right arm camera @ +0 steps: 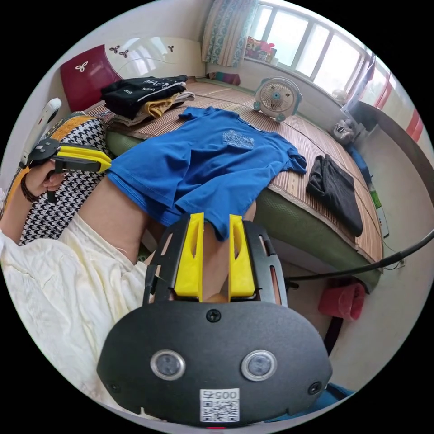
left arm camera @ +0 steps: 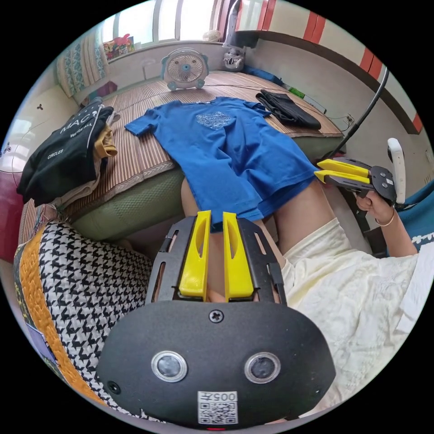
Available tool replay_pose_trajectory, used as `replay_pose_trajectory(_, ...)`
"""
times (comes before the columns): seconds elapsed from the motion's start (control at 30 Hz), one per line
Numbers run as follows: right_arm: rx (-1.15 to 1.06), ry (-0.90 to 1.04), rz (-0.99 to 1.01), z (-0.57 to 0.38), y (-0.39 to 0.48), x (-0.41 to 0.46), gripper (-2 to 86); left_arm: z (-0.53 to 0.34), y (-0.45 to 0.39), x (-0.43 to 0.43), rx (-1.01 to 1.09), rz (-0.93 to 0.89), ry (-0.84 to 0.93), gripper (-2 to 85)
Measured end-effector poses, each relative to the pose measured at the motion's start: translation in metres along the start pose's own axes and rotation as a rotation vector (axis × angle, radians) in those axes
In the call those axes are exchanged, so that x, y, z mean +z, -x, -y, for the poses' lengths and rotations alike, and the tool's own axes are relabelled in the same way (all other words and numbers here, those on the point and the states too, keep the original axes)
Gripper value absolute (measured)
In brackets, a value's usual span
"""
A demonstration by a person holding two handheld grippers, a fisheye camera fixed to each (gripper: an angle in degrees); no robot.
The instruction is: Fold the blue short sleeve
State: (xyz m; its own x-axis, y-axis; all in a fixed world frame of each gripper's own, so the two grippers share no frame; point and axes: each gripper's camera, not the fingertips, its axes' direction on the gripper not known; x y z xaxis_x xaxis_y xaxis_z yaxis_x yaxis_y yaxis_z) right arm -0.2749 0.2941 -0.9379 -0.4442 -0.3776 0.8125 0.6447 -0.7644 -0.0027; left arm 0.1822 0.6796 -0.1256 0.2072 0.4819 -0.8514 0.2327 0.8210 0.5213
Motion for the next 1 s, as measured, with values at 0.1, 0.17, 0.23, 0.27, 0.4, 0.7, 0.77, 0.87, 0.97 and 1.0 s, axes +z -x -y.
replay_pose_trajectory(0.1,0.002,0.009,-0.013,-0.01,0.001,0.002,11.4,-0.012,0.0,-0.005,-0.001,-0.011,-0.003,6.1)
replay_pose_trajectory(0.17,0.017,0.02,-0.026,-0.016,0.0,0.005,11.1,-0.016,0.0,-0.007,0.001,0.0,0.007,6.1)
replay_pose_trajectory(0.23,0.034,0.015,-0.025,-0.02,-0.002,0.005,10.8,-0.021,-0.001,-0.008,0.011,0.019,0.013,6.0)
replay_pose_trajectory(0.27,0.051,0.011,-0.02,-0.022,-0.004,0.005,10.6,-0.022,-0.002,-0.008,0.014,0.023,0.016,5.9)
replay_pose_trajectory(0.4,0.115,0.037,-0.023,-0.026,-0.01,0.012,9.7,-0.031,-0.001,-0.008,-0.002,0.05,0.029,4.7)
replay_pose_trajectory(0.7,0.254,0.001,-0.002,-0.038,-0.036,0.011,6.1,-0.05,0.017,-0.032,-0.085,0.025,-0.023,0.5)
replay_pose_trajectory(0.77,0.278,-0.041,-0.045,-0.038,-0.048,0.0,4.8,-0.054,0.025,-0.049,-0.103,0.041,-0.087,0.3)
replay_pose_trajectory(0.87,0.314,-0.08,-0.109,-0.04,-0.069,-0.017,2.7,-0.059,0.043,-0.082,-0.148,0.111,-0.183,0.1)
replay_pose_trajectory(0.97,0.343,-0.092,-0.151,-0.047,-0.089,-0.026,1.7,-0.067,0.06,-0.107,-0.175,0.156,-0.223,0.0)
replay_pose_trajectory(1.0,0.347,-0.087,-0.153,-0.049,-0.092,-0.026,1.7,-0.072,0.065,-0.112,-0.175,0.143,-0.222,0.0)
